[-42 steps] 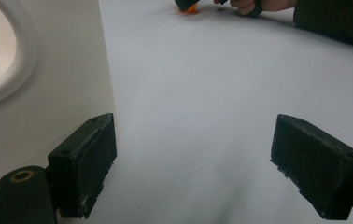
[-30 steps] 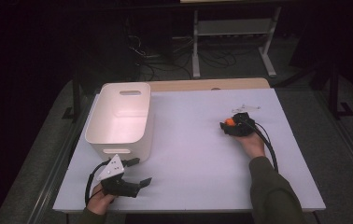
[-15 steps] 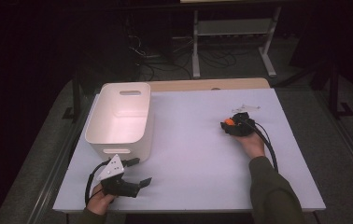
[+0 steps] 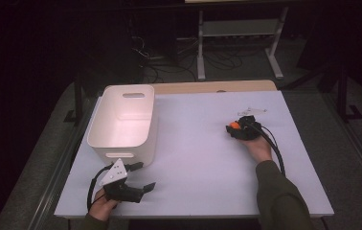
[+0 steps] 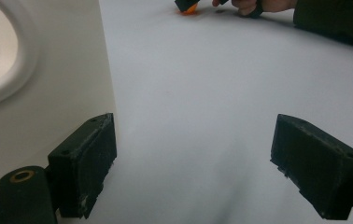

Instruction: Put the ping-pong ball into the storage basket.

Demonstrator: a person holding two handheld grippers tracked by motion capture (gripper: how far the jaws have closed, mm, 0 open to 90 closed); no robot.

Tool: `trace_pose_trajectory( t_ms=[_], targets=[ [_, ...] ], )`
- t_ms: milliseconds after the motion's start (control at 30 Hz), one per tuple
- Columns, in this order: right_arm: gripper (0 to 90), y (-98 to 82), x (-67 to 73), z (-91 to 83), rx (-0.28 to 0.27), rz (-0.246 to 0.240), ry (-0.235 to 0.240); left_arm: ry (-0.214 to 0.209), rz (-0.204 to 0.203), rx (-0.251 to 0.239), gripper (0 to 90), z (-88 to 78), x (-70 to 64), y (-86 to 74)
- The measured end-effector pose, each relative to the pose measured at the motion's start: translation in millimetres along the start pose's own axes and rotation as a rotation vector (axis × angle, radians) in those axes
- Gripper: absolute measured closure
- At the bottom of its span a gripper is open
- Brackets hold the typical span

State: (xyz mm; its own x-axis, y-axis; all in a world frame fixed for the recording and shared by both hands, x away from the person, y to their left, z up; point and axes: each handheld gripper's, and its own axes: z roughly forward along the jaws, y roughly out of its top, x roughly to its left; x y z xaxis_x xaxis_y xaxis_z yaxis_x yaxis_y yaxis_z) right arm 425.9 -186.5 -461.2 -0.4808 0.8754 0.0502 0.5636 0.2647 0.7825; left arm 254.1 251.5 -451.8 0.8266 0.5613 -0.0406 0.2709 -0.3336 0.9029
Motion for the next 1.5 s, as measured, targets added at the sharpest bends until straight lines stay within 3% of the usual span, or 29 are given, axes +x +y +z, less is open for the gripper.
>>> trace_pose_trajectory(
  t_ms=[1500],
  targets=[
    [49.4,26.7,42.4,-16.7,0.007,-0.109,0.153,0.000,0.007,0.004,14.1,0.1,-0.3,0.2]
  ],
)
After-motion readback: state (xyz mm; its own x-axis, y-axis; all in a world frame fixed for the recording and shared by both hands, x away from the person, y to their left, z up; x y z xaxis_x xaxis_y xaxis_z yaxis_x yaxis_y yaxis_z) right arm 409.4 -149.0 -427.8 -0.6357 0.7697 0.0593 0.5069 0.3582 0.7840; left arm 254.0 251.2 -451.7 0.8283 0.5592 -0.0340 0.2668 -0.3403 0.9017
